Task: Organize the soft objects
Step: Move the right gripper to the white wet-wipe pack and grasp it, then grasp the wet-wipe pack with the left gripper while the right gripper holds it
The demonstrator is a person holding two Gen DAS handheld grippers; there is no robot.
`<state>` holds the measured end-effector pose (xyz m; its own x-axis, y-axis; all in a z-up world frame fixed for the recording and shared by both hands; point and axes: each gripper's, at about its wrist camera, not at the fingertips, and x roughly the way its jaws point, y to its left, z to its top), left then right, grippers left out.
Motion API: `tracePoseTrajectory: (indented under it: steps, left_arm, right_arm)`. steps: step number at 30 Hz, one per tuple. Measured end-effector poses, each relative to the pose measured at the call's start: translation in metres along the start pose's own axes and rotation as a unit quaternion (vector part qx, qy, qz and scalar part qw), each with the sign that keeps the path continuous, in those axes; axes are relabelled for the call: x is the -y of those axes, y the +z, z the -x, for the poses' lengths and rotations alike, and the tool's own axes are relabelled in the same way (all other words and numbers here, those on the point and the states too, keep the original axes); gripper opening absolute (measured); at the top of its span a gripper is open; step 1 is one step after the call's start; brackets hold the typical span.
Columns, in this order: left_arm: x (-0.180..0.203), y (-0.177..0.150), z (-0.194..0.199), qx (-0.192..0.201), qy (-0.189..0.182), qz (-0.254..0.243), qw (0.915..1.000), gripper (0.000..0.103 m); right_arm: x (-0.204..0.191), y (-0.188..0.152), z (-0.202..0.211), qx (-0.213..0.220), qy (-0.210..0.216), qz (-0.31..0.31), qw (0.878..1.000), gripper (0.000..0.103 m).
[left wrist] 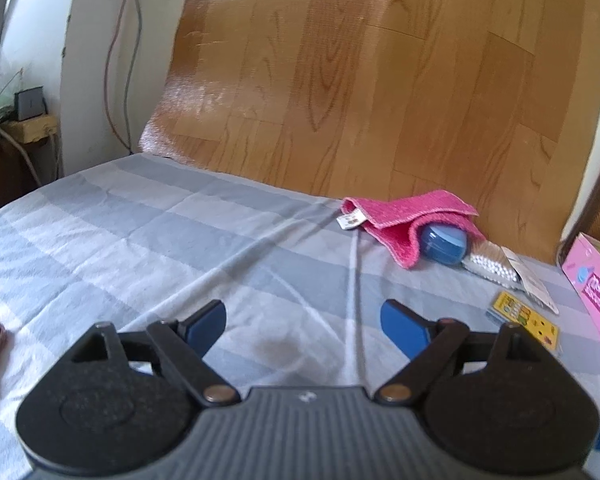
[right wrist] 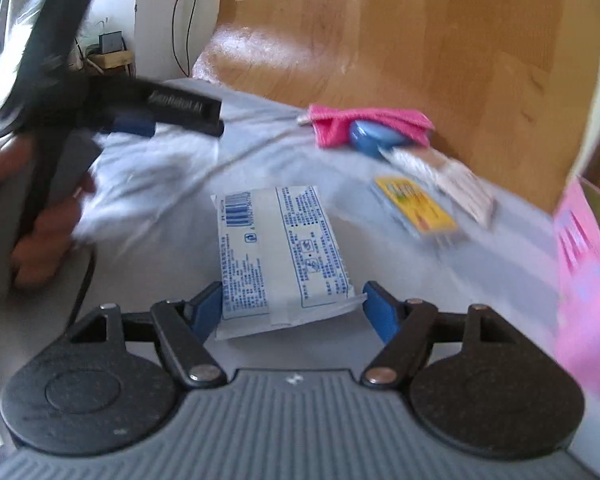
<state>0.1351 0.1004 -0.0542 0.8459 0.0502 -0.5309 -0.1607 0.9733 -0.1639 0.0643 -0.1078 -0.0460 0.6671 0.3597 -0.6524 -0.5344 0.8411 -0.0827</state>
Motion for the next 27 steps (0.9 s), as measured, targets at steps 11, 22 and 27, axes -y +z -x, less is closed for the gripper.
tracePoseTrajectory:
  steps: [11,22,27]
  left_arm:
    - [0.034,-0.011,0.006,-0.014,-0.013,-0.086,0.9961,0.091]
    - [0.097,-0.038,0.051,-0.198,-0.211,-0.061,0.9554,0.084]
    - [0.116,-0.044,0.056,-0.25,-0.292,-0.056,0.9213,0.083]
  right_arm:
    - [0.038,-0.08,0.083,0.005,-0.053,-0.152,0.987,0.078]
    - [0.045,-0.096,0.093,0.069,-0.03,-0.268,0.961,0.078]
    - [0.053,-0.104,0.099,0.082,-0.02,-0.277,0.957,0.078]
